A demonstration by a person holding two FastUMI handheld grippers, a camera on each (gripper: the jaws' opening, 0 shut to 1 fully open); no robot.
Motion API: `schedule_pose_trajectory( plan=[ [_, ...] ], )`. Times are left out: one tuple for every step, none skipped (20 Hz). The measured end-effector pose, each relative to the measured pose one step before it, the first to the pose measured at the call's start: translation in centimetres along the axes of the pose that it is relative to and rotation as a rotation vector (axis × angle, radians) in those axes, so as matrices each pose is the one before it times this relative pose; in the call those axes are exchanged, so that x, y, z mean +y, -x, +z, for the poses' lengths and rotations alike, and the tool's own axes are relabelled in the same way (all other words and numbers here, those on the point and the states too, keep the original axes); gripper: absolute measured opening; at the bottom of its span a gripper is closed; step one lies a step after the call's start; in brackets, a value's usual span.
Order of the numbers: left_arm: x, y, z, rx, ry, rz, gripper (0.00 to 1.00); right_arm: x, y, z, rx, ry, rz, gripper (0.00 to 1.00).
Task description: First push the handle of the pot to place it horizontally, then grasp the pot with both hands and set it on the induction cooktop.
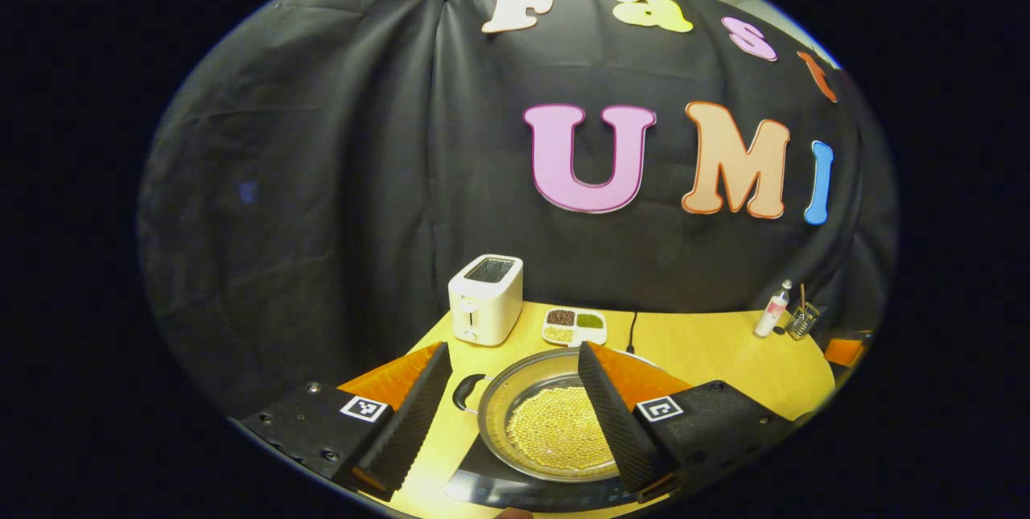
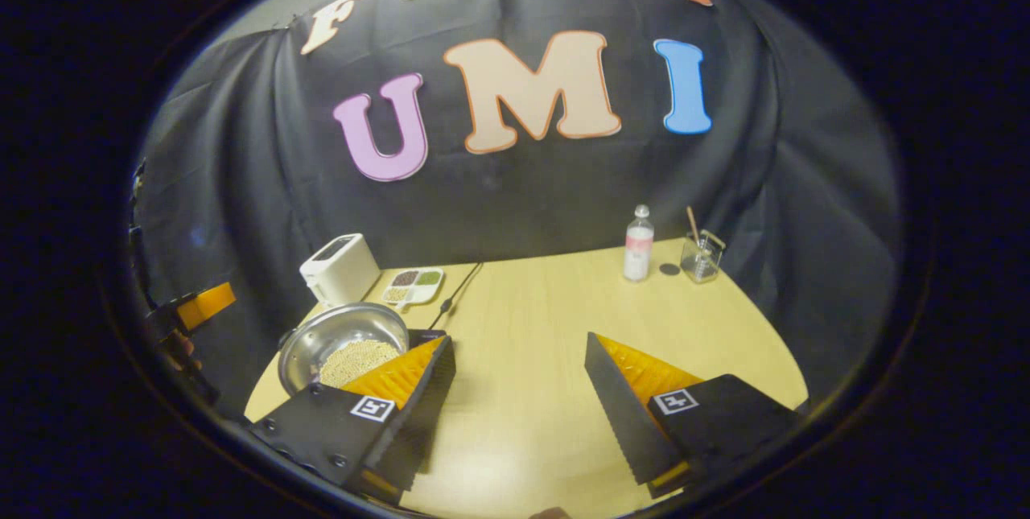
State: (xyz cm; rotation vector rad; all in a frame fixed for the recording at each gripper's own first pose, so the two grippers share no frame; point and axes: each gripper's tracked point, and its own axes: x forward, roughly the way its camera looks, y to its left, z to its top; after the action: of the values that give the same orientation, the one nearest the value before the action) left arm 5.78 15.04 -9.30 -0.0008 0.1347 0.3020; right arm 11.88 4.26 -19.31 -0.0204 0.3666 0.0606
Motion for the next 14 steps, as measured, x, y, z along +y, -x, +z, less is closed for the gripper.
schedule_pose_trajectory(
  plan=[
    [-1.398, 1.64, 1.083, -0.0286, 0.00069, -0.0002, 0.96, -0.703, 1.134, 1.117, -0.0241, 0.00498, 0.01468, 0.92],
    [-1.467, 1.63, 1.282, -0.0353, 0.00054, -0.00312, 0.96, -0.81, 1.203, 1.09, -0.02696, 0.00439, 0.01206, 0.92],
    [-1.664, 1.086, 1.071, -0.02662, -0.0037, -0.0097, 0.97, -0.664, 1.172, 1.262, -0.03214, 0.00338, 0.01539, 0.92],
    [-1.317, 1.304, 0.826, -0.0206, -0.00103, -0.00145, 0.96, -0.693, 1.042, 1.229, -0.03676, 0.00201, 0.01631, 0.92],
    [-1.168, 1.082, 0.464, -0.01077, 0.00203, -0.00043, 0.96, -0.528, 0.865, 1.162, -0.03022, 0.00203, 0.01347, 0.92],
    [-1.31, 0.973, 0.442, -0.00973, 0.00431, -0.00172, 0.96, -0.764, 0.985, 1.12, -0.02985, 0.00153, 0.00582, 0.92],
    [-1.377, 1.049, 0.493, -0.0095, 0.00588, -0.00463, 0.96, -0.755, 0.79, 1.631, -0.02916, -0.0005, 0.00641, 0.92],
    [-1.336, 0.835, 0.343, -0.0108, 0.00279, -0.00855, 0.96, -0.407, 0.884, 1.098, -0.03051, -0.00283, 0.00926, 0.91],
    [-1.202, 0.733, 0.274, -0.00798, 0.00099, -0.00399, 0.96, -0.369, 0.918, 0.887, -0.02277, -0.00227, 0.01213, 0.91],
    [-1.209, 0.717, 0.232, -0.00553, -0.00116, -0.00678, 0.96, -0.246, 0.952, 0.779, -0.01779, -0.00026, 0.01494, 0.92],
    [-0.971, 0.478, 0.187, -0.00378, -0.00128, -0.00406, 0.96, -0.237, 0.785, 0.469, -0.00877, 0.00377, 0.0101, 0.91],
    [-0.882, 0.521, 0.214, -0.00491, -0.00279, -0.00103, 0.96, -0.418, 0.858, 0.613, -0.01352, 0.00764, 0.00861, 0.91],
    [-0.843, 0.376, 0.201, -0.00523, -0.00656, -0.00262, 0.96, -0.255, 0.425, 0.456, -0.01066, 0.00553, 0.0049, 0.91],
    [-0.793, 0.381, 0.162, -0.00453, -0.00877, -0.00257, 0.94, -0.179, 0.411, 0.493, -0.01219, 0.00433, 0.00452, 0.91]
  ],
)
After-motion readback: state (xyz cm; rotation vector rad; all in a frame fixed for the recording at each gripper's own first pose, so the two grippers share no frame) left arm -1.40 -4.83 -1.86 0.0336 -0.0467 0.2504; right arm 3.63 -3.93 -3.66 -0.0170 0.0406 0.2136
